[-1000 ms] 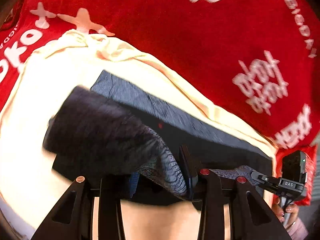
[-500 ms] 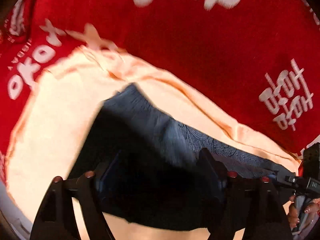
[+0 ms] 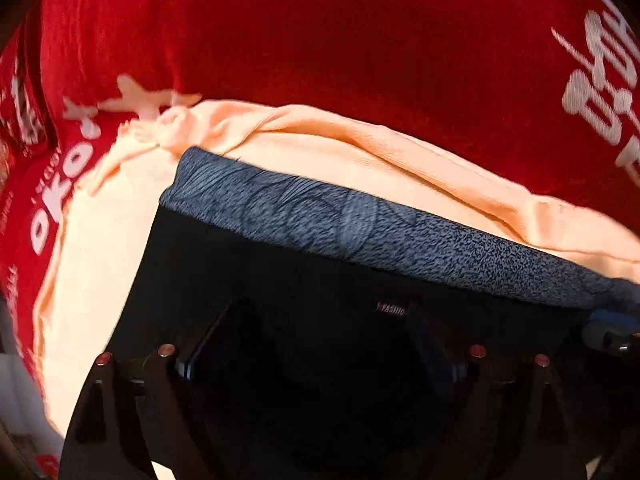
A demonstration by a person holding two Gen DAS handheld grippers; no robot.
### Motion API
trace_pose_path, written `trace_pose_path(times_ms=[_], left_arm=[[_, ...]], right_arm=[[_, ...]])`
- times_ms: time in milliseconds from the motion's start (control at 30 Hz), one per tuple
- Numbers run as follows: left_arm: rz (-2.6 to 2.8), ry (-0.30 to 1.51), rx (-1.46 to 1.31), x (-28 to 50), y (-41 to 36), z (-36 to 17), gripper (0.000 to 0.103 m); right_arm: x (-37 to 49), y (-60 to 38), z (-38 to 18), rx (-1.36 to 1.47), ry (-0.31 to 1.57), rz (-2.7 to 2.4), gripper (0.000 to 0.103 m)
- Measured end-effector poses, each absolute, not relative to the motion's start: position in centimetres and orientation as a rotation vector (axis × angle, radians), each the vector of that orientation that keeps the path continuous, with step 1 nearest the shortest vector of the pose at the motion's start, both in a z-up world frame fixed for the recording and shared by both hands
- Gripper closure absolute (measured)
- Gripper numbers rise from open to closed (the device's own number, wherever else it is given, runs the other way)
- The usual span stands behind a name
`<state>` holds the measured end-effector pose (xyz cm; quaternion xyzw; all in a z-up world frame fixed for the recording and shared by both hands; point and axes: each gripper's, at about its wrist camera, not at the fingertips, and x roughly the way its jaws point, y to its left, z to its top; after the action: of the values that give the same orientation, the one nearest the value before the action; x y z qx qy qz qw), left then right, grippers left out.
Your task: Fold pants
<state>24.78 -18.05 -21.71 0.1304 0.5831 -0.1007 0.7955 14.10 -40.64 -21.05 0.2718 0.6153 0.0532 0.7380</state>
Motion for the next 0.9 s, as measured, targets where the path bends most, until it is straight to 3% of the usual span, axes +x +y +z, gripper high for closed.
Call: trace_pose_path(times_ms=[167,233,433,900], left_arm=[[-0.237,1.296,0.283,23.0,-18.3,-19.2,0.016],[-0.257,1.295,0.293,21.6,-18.3,-17.8,0.016],[-0.377,1.309,0.383,15.1,-20.4,-15.4,0.016],[-0.814,1.349,0.477,-1.1,-30.0,-16.2,0.016]], right_arm=[[11.9,-41.4,-17.8,0.641,1.306,0.163,0.049],[9.5,-42.3,-15.9,0.695,1.253,0.174,0.042],[-0.6,-45.0,-13.2,0.812,1.208,0.055,0.041],[-27.2,-42.7,-16.5,1.038,1.23,-0.422,0.041]])
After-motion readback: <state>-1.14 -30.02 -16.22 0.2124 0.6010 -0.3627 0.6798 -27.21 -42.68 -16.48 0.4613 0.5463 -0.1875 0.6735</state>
